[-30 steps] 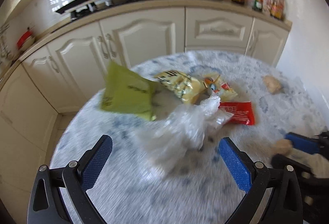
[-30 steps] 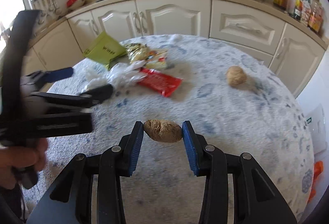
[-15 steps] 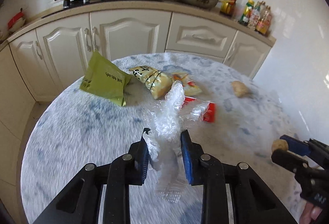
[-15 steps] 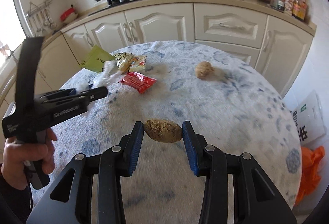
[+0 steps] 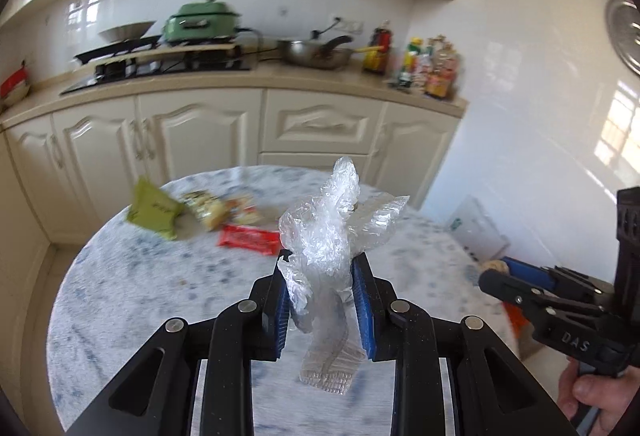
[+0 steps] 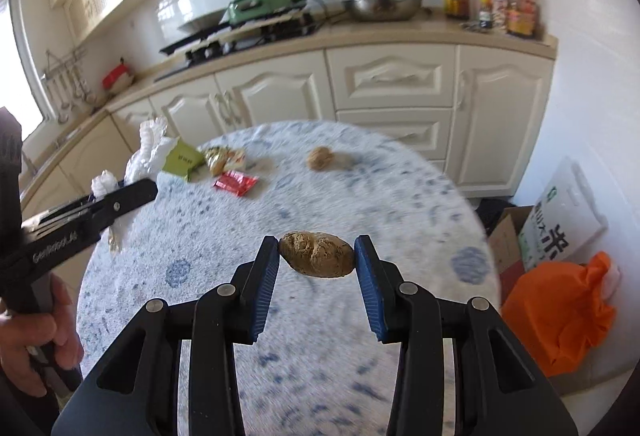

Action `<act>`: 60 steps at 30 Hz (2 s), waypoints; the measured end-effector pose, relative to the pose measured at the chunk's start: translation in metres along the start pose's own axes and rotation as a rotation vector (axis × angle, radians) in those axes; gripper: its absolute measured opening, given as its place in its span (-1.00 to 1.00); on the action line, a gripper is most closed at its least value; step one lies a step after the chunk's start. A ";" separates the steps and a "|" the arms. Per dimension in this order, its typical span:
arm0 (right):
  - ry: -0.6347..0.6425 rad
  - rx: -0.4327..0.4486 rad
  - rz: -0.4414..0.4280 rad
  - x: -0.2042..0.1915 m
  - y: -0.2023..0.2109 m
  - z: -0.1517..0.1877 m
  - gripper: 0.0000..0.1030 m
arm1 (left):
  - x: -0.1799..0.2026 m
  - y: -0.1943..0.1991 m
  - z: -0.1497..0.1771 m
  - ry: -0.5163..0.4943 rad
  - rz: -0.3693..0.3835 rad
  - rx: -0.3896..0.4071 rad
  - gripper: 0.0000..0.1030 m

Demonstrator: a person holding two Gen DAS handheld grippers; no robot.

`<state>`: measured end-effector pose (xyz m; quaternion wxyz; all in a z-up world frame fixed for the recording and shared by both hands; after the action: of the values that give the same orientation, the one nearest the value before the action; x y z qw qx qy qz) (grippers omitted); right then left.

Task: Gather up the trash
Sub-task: 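Carry the plastic wrap and brown lump toward the grey bin, then open both grippers above the grey bin to drop the wrap and lump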

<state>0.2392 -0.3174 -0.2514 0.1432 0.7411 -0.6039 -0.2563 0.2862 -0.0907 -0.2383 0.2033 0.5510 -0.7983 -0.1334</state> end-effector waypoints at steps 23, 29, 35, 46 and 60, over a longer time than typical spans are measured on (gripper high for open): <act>-0.172 0.188 0.275 0.153 0.142 -0.011 -0.23 | 0.180 -0.021 -0.021 -0.176 0.342 0.020 -0.52; -0.240 0.172 0.363 0.203 0.158 0.009 -0.23 | 0.230 -0.049 -0.015 -0.206 0.421 -0.045 -0.52; -0.335 0.112 0.403 0.250 0.147 0.044 -0.23 | 0.283 -0.092 0.005 -0.244 0.474 -0.159 -0.52; -0.492 -0.036 0.394 0.303 0.097 0.108 -0.23 | 0.361 -0.172 0.064 -0.295 0.477 -0.398 -0.49; -0.647 -0.065 0.395 0.336 0.083 0.146 0.60 | 0.400 -0.211 0.070 -0.358 0.387 -0.430 0.80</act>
<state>0.1374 -0.6479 -0.3982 0.0150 0.4863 -0.7405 -0.4637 0.3032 -0.5400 -0.3215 0.1930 0.3016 -0.8646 -0.3524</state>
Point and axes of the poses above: each gripper's, at about its wrist camera, not at the fingertips, and y roughly against the way its jaws point, x to its right, z to its underside, the point moved 4 cm from there along -y, roughly the way its jaws point, and after that the axes turned 10 degrees about x, right-handed, at the moved point
